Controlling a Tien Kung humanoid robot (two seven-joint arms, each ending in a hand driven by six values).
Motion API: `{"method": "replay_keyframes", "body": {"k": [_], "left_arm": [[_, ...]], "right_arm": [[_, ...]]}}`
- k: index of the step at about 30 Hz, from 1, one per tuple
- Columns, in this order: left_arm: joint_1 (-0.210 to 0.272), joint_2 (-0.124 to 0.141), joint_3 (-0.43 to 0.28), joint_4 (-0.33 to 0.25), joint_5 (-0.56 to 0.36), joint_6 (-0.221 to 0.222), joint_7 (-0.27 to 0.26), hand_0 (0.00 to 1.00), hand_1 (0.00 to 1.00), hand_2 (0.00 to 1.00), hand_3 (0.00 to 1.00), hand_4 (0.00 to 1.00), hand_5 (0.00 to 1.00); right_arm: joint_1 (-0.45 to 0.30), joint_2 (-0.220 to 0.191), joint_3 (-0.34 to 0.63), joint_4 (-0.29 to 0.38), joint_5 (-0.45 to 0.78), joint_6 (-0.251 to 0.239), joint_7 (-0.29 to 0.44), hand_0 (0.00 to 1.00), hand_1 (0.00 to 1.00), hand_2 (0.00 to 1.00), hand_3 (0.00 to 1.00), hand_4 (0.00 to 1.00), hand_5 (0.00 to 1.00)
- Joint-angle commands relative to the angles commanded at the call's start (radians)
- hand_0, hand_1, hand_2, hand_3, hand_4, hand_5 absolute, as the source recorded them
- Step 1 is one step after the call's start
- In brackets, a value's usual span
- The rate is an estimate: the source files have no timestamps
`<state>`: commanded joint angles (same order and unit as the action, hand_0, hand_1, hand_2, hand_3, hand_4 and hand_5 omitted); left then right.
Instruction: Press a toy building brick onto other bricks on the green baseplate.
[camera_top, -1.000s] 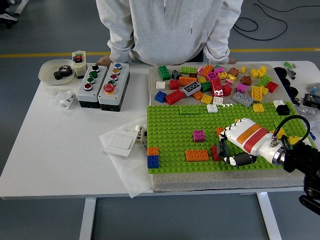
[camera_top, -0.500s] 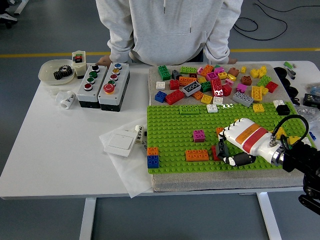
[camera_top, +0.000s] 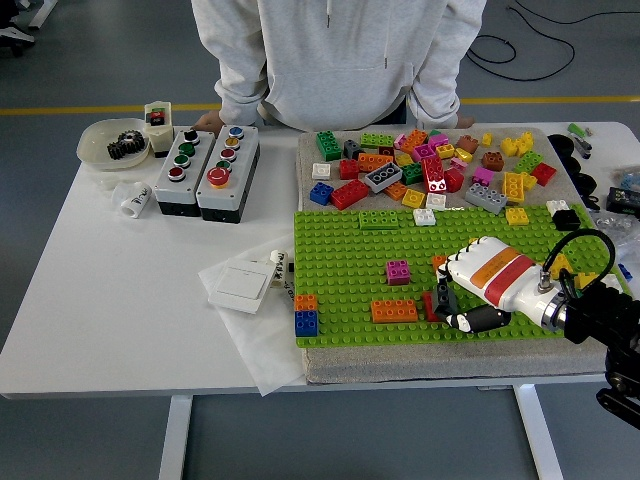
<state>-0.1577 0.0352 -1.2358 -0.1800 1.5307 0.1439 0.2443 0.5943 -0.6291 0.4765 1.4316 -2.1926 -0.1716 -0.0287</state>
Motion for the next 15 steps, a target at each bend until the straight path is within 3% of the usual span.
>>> {"method": "replay_keyframes", "body": {"k": [15], "left_arm": [[-0.001, 0.001, 0.005, 0.000, -0.003, 0.001, 0.002, 0.783, 0.774, 0.786, 0.585, 0.615, 0.628]], "right_arm": [[0.001, 0.001, 0.001, 0.006, -0.001, 0.002, 0.001, 0.523, 0.574, 0.650, 0.505, 0.750, 0.415]]}}
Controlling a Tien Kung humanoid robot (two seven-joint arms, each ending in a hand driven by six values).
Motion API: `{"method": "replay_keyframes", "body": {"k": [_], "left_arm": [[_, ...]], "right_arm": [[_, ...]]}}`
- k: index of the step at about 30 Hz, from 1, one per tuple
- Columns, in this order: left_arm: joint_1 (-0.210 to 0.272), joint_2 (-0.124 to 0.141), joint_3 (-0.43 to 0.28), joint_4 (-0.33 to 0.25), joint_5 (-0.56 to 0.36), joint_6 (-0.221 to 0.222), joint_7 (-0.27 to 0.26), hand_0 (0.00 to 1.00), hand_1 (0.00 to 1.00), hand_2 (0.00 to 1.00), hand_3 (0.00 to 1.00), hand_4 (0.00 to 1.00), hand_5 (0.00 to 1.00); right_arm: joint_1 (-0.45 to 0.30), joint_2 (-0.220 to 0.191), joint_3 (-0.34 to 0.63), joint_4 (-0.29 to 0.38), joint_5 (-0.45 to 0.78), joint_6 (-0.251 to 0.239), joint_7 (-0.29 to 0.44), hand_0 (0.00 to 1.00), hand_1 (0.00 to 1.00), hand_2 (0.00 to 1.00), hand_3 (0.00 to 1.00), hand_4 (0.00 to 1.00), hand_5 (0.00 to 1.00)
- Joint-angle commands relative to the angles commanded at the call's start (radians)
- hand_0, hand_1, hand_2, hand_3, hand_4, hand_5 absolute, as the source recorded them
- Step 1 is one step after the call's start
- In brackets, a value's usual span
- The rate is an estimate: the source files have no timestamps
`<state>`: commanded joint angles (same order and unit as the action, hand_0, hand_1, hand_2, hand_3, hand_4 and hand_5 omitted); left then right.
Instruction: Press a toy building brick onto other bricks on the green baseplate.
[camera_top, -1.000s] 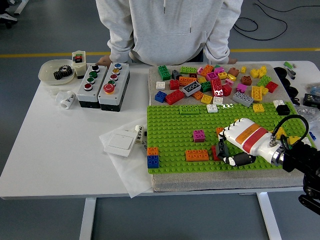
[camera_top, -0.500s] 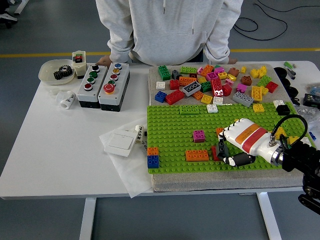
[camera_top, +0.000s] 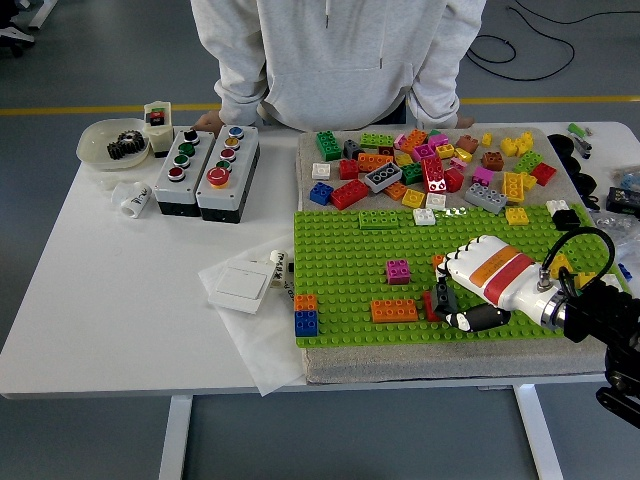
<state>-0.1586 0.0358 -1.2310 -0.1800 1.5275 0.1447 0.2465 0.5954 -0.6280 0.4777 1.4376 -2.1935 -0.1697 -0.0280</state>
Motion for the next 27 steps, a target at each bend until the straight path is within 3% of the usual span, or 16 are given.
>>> {"method": "replay_keyframes", "body": {"k": [27], "left_arm": [[0.003, 0.002, -0.007, 0.000, 0.018, -0.002, 0.005, 0.783, 0.774, 0.786, 0.585, 0.613, 0.627]], "right_arm": [[0.005, 0.002, 0.007, 0.006, 0.003, -0.009, -0.005, 0.527, 0.606, 0.711, 0.550, 0.809, 0.403]]}}
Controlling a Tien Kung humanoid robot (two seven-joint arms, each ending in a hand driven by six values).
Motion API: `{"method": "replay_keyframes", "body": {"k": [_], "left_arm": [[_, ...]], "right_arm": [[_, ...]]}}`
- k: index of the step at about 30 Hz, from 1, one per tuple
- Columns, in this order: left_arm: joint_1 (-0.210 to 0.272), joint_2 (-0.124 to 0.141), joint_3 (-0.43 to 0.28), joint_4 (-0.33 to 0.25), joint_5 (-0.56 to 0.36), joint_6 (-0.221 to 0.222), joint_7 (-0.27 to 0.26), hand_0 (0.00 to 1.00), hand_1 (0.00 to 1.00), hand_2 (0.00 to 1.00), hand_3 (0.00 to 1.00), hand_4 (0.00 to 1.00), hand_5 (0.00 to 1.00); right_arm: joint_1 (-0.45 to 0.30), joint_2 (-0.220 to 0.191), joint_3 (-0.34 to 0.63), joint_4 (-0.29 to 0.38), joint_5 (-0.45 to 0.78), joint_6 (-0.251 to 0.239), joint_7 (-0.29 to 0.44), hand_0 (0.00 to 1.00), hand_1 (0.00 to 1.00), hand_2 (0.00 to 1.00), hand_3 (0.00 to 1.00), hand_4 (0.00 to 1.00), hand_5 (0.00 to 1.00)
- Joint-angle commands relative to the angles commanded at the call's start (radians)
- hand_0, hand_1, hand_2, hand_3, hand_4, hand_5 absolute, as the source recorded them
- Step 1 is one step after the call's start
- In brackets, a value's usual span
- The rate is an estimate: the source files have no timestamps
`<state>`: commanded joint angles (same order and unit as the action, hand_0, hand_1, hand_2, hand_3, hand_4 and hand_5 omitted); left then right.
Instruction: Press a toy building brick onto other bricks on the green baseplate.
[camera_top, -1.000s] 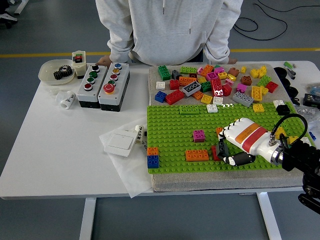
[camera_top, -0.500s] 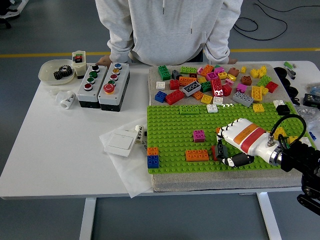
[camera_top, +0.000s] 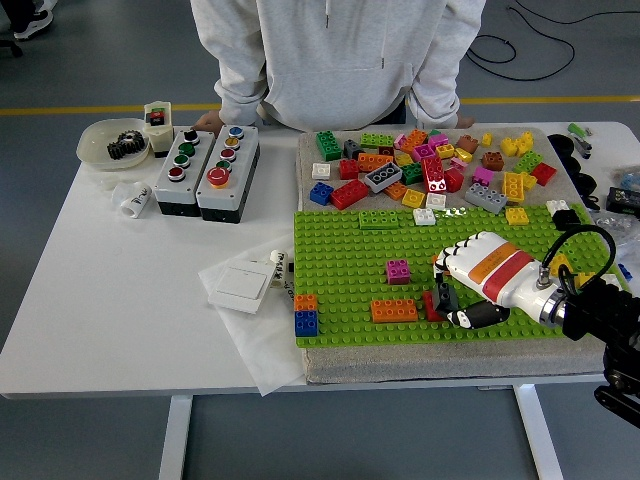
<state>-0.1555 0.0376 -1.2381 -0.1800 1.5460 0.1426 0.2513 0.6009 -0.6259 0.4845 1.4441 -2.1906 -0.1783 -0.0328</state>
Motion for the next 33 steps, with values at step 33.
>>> {"method": "replay_keyframes", "body": {"k": [33], "left_arm": [[-0.007, 0.002, -0.006, 0.000, 0.001, 0.003, -0.001, 0.783, 0.774, 0.785, 0.585, 0.613, 0.626]], "right_arm": [[-0.020, -0.020, 0.038, 0.143, 0.007, -0.027, -0.030, 0.529, 0.612, 0.722, 0.598, 0.836, 0.415]]}}
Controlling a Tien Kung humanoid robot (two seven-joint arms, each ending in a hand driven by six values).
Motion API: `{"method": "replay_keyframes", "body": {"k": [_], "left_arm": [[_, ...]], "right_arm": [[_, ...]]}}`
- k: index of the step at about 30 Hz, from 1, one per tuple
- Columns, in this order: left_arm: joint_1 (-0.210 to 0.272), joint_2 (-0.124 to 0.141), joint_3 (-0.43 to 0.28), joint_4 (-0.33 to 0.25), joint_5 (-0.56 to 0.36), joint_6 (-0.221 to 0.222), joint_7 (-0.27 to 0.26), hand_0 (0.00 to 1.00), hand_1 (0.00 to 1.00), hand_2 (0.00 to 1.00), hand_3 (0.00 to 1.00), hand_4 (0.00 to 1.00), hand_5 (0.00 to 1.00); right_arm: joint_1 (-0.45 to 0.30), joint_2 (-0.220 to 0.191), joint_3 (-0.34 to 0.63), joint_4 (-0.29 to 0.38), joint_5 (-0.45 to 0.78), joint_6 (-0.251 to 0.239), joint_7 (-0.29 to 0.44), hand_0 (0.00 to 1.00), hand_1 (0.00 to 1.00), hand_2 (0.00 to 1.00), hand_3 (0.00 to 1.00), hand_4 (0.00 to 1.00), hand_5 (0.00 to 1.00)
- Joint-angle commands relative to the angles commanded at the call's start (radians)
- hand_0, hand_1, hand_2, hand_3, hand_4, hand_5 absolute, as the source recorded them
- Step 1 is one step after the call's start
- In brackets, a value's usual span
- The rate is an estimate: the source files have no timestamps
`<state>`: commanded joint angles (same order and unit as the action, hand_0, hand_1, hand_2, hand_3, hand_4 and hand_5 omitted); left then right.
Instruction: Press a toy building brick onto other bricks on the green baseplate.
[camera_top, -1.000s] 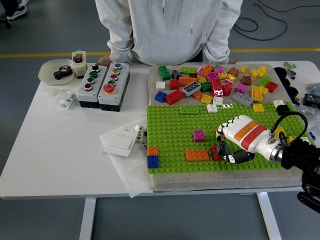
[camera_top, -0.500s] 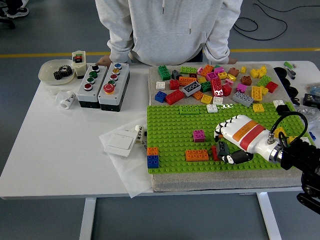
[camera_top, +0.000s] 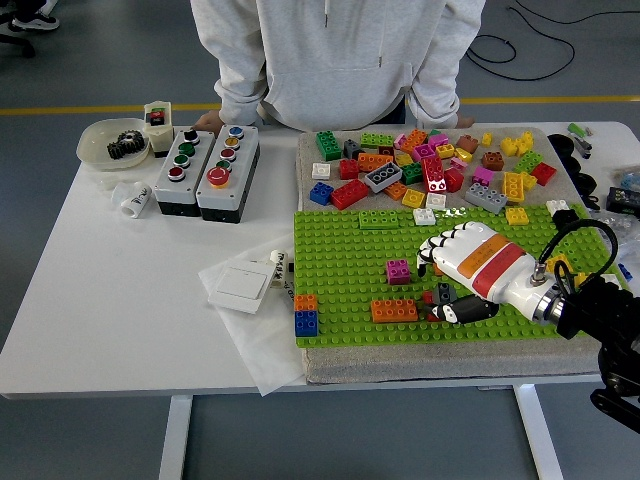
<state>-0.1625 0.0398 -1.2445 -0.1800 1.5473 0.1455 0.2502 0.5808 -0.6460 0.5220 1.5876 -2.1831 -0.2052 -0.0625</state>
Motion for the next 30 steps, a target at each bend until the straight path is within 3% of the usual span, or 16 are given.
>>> {"method": "replay_keyframes", "body": {"k": [2, 5, 7, 11, 12, 13, 15, 25, 30], "left_arm": [[0.000, 0.000, 0.000, 0.000, -0.001, 0.000, 0.000, 0.782, 0.774, 0.786, 0.585, 0.614, 0.626], [0.000, 0.000, 0.003, 0.000, -0.004, 0.001, 0.000, 0.782, 0.774, 0.786, 0.585, 0.614, 0.626], [0.001, 0.000, 0.003, 0.000, -0.006, 0.001, -0.001, 0.781, 0.775, 0.786, 0.585, 0.614, 0.627], [0.004, 0.000, -0.001, 0.000, 0.000, 0.000, 0.000, 0.781, 0.775, 0.786, 0.585, 0.614, 0.627], [0.005, 0.000, -0.002, 0.000, 0.003, 0.000, 0.000, 0.781, 0.775, 0.786, 0.585, 0.614, 0.627], [0.005, 0.000, -0.003, 0.000, 0.004, -0.001, 0.000, 0.782, 0.775, 0.785, 0.585, 0.614, 0.626], [0.009, 0.001, -0.009, 0.000, 0.012, -0.002, 0.000, 0.782, 0.775, 0.785, 0.585, 0.614, 0.626], [0.021, 0.002, -0.024, 0.000, 0.035, -0.004, 0.002, 0.781, 0.775, 0.786, 0.585, 0.615, 0.627], [0.024, 0.001, -0.031, 0.000, 0.044, -0.006, 0.003, 0.781, 0.775, 0.786, 0.585, 0.615, 0.627]], "right_arm": [[-0.013, -0.005, 0.017, 0.027, 0.031, -0.020, -0.006, 0.529, 0.614, 0.728, 0.650, 0.855, 0.417], [-0.046, -0.011, 0.045, 0.058, 0.133, -0.085, -0.016, 0.529, 0.614, 0.728, 0.650, 0.855, 0.417], [-0.081, -0.020, 0.076, 0.091, 0.231, -0.146, -0.033, 0.583, 0.631, 0.726, 0.657, 0.865, 0.432], [-0.126, -0.040, 0.128, 0.145, 0.372, -0.188, -0.056, 0.583, 0.631, 0.726, 0.657, 0.865, 0.432], [-0.135, -0.045, 0.143, 0.158, 0.409, -0.186, -0.062, 0.583, 0.631, 0.726, 0.657, 0.865, 0.432], [-0.139, -0.047, 0.149, 0.164, 0.448, -0.185, -0.064, 0.686, 0.673, 0.743, 0.645, 0.874, 0.498], [-0.168, -0.062, 0.185, 0.191, 0.507, -0.149, -0.081, 0.686, 0.673, 0.743, 0.645, 0.874, 0.498], [-0.263, -0.088, 0.234, 0.191, 0.592, -0.045, -0.093, 0.685, 0.669, 0.734, 0.595, 0.869, 0.528], [-0.295, -0.090, 0.232, 0.191, 0.601, -0.046, -0.084, 0.685, 0.669, 0.734, 0.595, 0.869, 0.528]]}}
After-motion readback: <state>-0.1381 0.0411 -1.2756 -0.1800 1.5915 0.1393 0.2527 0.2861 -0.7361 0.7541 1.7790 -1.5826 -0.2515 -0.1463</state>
